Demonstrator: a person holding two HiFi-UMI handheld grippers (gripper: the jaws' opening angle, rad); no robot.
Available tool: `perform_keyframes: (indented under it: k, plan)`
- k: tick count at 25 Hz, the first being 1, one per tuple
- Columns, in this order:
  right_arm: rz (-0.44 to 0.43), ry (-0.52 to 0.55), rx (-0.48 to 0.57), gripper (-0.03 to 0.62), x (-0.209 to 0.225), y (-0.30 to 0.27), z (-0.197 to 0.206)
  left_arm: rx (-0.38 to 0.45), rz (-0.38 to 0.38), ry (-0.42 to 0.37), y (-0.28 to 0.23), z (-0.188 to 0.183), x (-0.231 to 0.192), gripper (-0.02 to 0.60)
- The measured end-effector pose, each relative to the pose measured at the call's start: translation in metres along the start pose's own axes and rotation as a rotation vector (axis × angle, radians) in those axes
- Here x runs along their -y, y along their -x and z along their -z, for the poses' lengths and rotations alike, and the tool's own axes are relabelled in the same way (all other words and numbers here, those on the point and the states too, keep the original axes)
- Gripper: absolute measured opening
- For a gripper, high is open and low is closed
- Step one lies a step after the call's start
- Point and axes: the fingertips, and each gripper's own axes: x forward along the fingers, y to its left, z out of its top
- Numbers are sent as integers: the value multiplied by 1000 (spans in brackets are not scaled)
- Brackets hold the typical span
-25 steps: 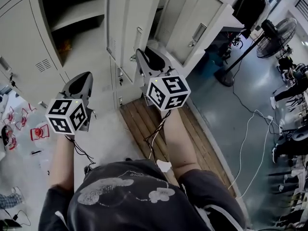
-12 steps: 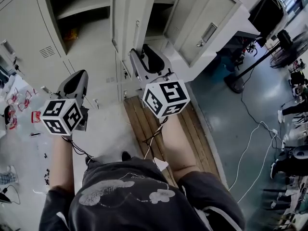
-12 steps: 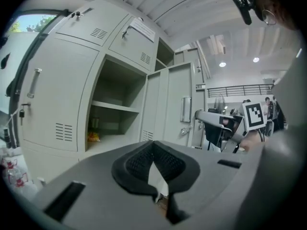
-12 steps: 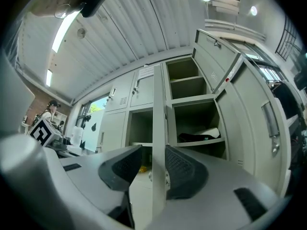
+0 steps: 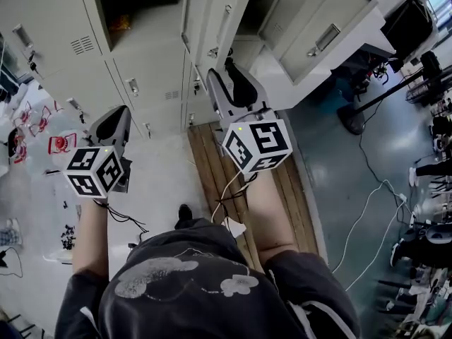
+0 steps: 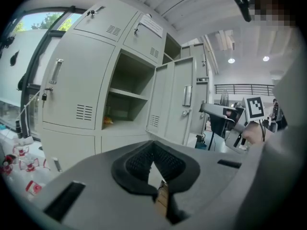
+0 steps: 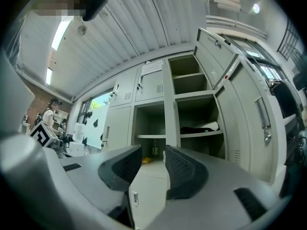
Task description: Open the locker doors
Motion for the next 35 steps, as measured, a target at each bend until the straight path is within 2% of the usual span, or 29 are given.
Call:
perform_keyframes:
  k: [9, 14, 16, 24, 35]
  plan:
    - [3, -20, -76, 156, -55, 31, 18, -29, -55, 41, 84, 28, -23, 9]
    - [9, -53, -99, 60, -86, 58, 21, -34, -51, 44, 123, 40, -16, 9]
    - [17, -82, -118, 45, -96, 70, 26, -30, -53, 55, 140, 45, -14, 9]
    - [20, -72, -206, 30, -143, 119, 45, -50, -81, 91, 207, 82, -7, 9]
    - [-50, -91, -252, 29, -208, 153, 62, -43, -158, 111, 294, 103, -11, 9]
